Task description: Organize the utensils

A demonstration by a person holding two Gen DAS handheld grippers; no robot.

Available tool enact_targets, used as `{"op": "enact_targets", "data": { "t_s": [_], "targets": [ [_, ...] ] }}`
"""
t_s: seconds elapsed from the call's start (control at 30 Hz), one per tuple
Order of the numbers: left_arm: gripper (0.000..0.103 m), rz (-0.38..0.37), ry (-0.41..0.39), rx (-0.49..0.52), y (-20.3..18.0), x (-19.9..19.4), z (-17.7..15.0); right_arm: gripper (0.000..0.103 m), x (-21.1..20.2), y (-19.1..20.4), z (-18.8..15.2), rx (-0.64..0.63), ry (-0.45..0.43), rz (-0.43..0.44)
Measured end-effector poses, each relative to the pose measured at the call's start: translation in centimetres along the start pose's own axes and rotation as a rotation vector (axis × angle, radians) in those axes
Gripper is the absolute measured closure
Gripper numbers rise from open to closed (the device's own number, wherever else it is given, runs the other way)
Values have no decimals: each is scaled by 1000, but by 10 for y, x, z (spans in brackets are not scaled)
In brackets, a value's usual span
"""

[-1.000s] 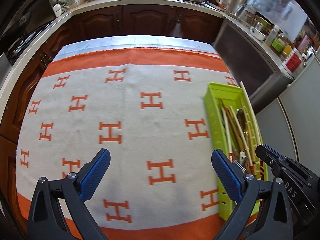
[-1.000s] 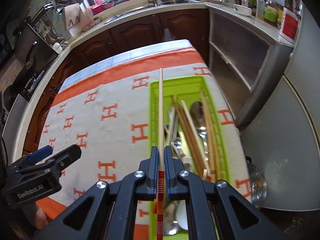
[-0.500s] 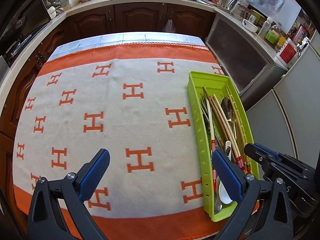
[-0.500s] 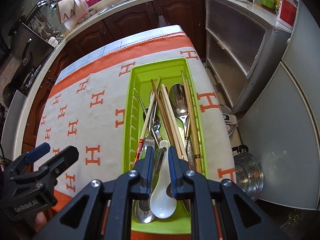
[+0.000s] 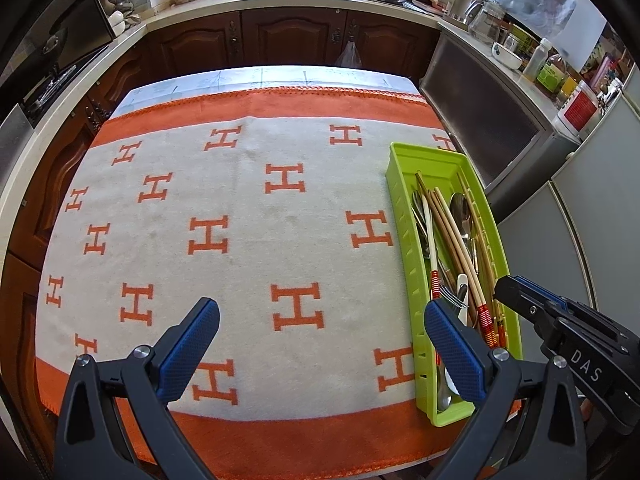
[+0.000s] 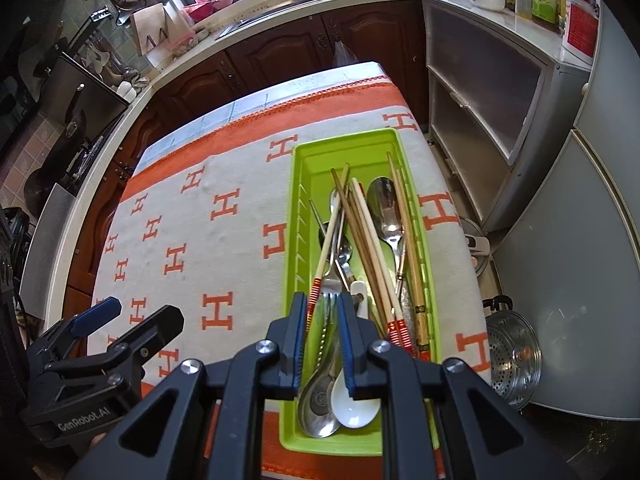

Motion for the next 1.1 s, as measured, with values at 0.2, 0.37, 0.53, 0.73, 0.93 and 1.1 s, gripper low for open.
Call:
{"op": "enact_targets", "data": {
  "t_s": [0.2,0.37,0.53,0.73,0.93,1.1],
  "targets": [
    [1,23,-10,-11,15,-15,5,88,-6,16,1,-19,0,20],
    [1,60,-8,-4,29,-31,8,88,-14,35,0,-32,13,51],
    [1,88,-21,-1,45,-55,11,88,-24,57,4,-63,24,78],
    [1,121,-30,-18,67,-81,15,82,-42,82,12,-96,21,99],
    [1,166,-69,-22,81,-109,28,78,-67,107,22,-132,-3,127],
    [1,160,-117,-31,84,-135,41,77,-88,130,31,-189,-42,115]
  ]
}}
Point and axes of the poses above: each gripper's, at about its wrist camera, not at the fingertips, and x roughly the way its jaws point, y to its left, z to its top, the point moved 7 cm from there along x, roughly the way its jaws point, and after that the axes turned 2 degrees about z, right-handed, at the moved point
